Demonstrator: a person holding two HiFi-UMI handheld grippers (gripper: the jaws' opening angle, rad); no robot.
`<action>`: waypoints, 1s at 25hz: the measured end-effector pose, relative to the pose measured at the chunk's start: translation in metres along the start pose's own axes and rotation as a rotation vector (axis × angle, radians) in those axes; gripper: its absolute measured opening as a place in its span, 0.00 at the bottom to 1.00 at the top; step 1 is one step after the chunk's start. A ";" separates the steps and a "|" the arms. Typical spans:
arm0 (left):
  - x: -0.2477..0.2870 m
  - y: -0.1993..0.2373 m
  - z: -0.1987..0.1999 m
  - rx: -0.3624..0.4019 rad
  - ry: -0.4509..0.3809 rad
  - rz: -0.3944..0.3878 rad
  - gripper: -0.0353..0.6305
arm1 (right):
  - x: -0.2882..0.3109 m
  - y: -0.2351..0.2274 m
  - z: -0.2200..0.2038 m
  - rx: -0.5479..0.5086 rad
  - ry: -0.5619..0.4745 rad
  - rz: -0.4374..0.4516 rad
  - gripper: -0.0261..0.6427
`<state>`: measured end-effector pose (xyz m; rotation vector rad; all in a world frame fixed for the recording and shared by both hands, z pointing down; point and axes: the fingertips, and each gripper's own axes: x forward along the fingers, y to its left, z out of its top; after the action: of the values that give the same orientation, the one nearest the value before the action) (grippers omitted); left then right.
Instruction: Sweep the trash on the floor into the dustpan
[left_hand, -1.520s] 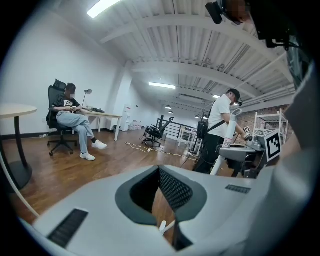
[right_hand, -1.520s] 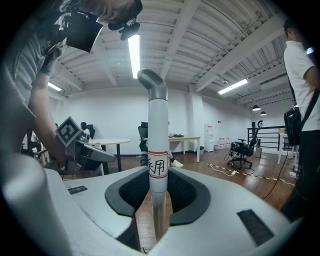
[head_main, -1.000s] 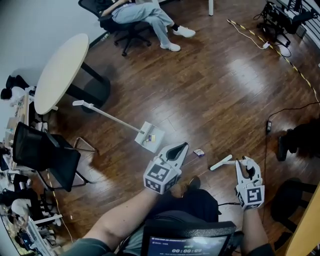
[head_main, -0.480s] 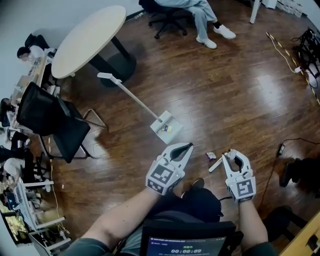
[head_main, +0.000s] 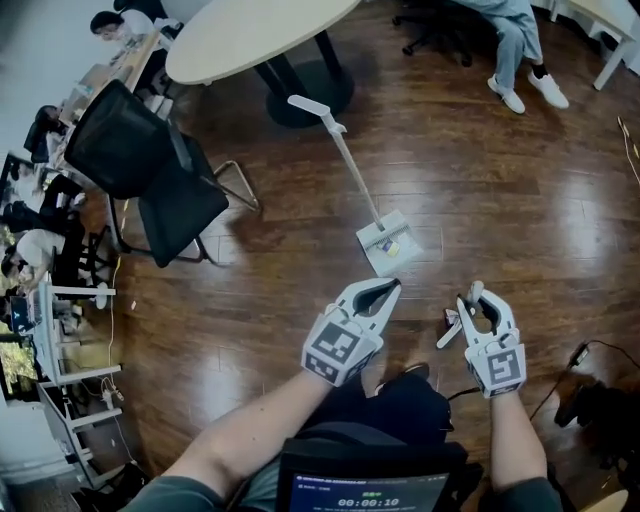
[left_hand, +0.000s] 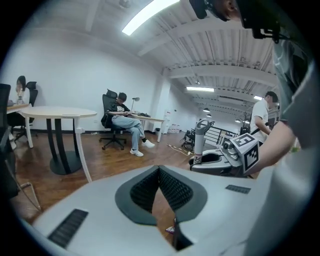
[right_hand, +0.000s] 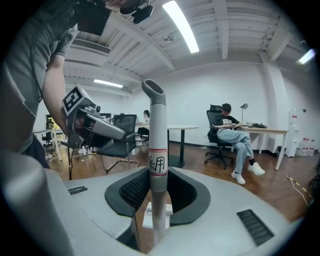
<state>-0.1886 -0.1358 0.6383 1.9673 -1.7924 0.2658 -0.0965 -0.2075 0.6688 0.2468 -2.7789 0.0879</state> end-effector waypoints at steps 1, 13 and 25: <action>-0.007 0.016 0.002 -0.013 -0.004 0.016 0.06 | 0.018 0.007 0.007 -0.012 0.001 0.027 0.21; -0.064 0.150 0.025 -0.073 -0.056 0.065 0.06 | 0.205 0.076 0.109 -0.070 -0.070 0.168 0.21; -0.111 0.200 0.062 -0.075 -0.114 0.043 0.06 | 0.222 0.082 0.191 -0.063 -0.145 0.032 0.20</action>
<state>-0.4090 -0.0740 0.5763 1.9286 -1.8888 0.0994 -0.3810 -0.1795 0.5641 0.1996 -2.9247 -0.0104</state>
